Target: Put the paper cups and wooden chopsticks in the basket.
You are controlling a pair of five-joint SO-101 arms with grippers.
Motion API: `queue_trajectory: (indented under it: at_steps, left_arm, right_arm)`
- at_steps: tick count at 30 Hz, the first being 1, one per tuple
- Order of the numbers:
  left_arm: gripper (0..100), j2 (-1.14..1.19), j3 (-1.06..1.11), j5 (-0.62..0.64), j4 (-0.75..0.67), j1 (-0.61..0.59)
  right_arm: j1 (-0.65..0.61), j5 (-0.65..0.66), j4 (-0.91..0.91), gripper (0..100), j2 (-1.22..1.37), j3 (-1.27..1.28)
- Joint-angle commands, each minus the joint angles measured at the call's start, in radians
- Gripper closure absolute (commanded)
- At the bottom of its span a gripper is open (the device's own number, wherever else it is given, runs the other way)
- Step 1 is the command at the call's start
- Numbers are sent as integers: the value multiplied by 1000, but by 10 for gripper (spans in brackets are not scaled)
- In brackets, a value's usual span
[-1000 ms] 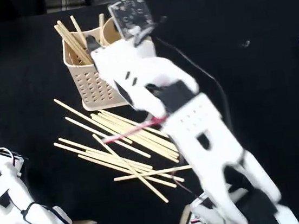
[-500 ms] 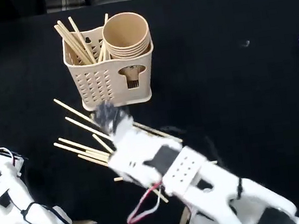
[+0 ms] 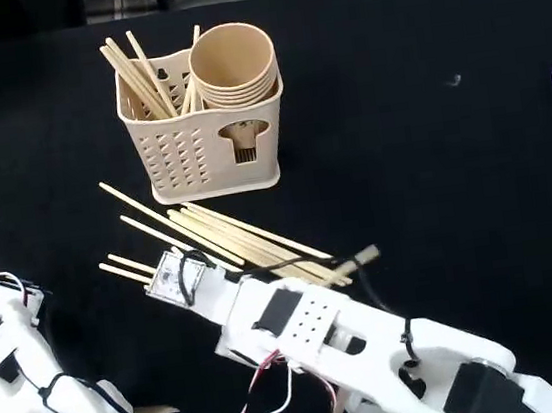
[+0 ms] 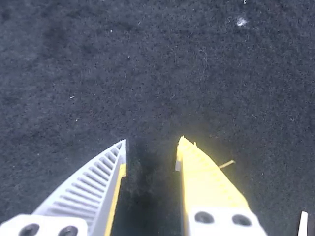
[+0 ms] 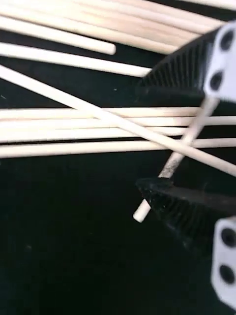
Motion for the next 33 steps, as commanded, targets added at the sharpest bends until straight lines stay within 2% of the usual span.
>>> queue_trajectory:
  at_steps: [1, 5, 9, 14, 25, 28, 33]
  left_arm:
    - [830, -25, -15, -9, -12, 12]
    - [830, -25, -15, -9, -12, 12]
    - [830, -25, -15, -9, -12, 12]
    - [830, -25, -15, -9, -11, 12]
    - [830, -25, -15, -9, -11, 12]
    - [830, -25, -15, -9, -11, 12]
    - [830, -25, -15, -9, -9, 12]
  right_arm:
    - [-9, 14, 115, 657, -94, -87]
    - [-12, 34, 178, 645, -202, -59]
    - [-14, 176, 195, 645, -282, 18]
    - [-14, 276, 190, 645, -272, 76]
    - [-14, 287, 52, 648, -33, 54]
    - [-9, 281, 55, 718, 24, 7]
    - [-8, 209, 48, 986, 28, -28]
